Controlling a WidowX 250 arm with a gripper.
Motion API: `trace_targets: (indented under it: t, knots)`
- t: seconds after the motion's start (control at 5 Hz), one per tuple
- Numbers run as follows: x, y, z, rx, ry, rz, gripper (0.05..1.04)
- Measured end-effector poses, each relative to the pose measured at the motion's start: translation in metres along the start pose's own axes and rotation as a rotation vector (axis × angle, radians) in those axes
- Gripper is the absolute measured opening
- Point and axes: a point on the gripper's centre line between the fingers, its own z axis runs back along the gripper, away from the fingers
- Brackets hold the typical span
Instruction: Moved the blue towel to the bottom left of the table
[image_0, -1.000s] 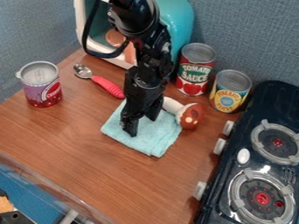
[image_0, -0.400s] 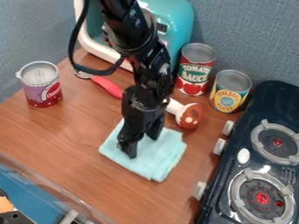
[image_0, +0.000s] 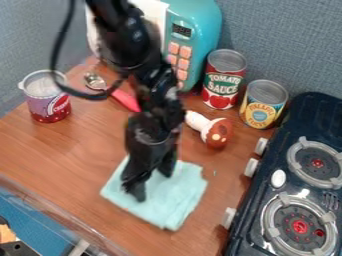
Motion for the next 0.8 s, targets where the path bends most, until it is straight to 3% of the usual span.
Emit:
trace_targets:
  t: [0.4,0.8]
  knots:
    - [0.054,0.038,0.0,0.04,-0.056,0.117,1.0]
    - [0.107,0.033,0.002,0.036,-0.109,0.24,1.0]
